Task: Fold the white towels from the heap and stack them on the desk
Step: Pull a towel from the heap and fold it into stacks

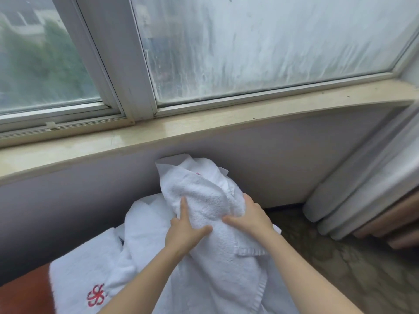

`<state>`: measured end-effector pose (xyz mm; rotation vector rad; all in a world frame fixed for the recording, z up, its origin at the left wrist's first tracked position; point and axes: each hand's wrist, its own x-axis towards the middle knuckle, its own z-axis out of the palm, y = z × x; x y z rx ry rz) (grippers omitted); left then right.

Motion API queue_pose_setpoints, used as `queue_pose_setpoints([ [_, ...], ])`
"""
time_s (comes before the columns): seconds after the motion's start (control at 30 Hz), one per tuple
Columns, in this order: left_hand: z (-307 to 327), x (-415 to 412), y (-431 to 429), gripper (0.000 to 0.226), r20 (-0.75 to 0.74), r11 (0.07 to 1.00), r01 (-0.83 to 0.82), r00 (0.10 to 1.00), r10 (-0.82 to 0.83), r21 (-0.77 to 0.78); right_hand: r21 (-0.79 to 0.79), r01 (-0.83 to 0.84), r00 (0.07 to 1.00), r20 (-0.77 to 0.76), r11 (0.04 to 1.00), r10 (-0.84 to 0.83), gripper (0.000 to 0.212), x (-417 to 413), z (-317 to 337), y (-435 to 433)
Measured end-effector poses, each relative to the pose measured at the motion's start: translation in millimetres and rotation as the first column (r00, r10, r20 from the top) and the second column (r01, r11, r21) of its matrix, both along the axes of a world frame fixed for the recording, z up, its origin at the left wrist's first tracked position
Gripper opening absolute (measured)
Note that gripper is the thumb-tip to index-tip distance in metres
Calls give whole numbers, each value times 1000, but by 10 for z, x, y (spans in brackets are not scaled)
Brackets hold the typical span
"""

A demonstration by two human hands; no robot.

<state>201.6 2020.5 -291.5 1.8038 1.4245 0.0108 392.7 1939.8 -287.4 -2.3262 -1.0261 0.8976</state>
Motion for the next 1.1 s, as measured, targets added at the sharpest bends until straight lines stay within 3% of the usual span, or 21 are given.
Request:
queue_pose_setpoints([
  [0.13,-3,-45,-48,110,125,998,-33,991,39,-52,23,8,999,31,1000,-9,89,-124,32,21],
  [0.33,287,-225,-159,103,366,982,-115,916,164,-151,161,26,985,-173,987,2,44,-338,346,-38],
  [0.47,596,-441,-306,83,510,968,-173,825,243,-182,289,60,949,-313,955,36,36,-575,687,-146],
  [0.57,883,-679,-448,80,584,946,-231,745,322,-228,357,95,919,-390,929,55,37,-827,940,-248],
  [0.77,1379,-1306,-807,73,687,920,-343,622,375,-192,461,126,894,-436,878,100,41,-1490,1404,-481],
  [0.83,1507,-1576,-941,71,721,907,-384,579,381,-172,490,103,879,-452,866,151,43,-1760,1535,-575],
  [1.0,1785,-2401,-1297,73,779,869,-479,497,382,-120,588,41,827,-474,808,303,23,-2558,1817,-804],
  [1.1,1915,-3004,-1508,70,793,831,-551,474,383,-72,630,-14,790,-470,777,395,29,-3135,1946,-902],
])
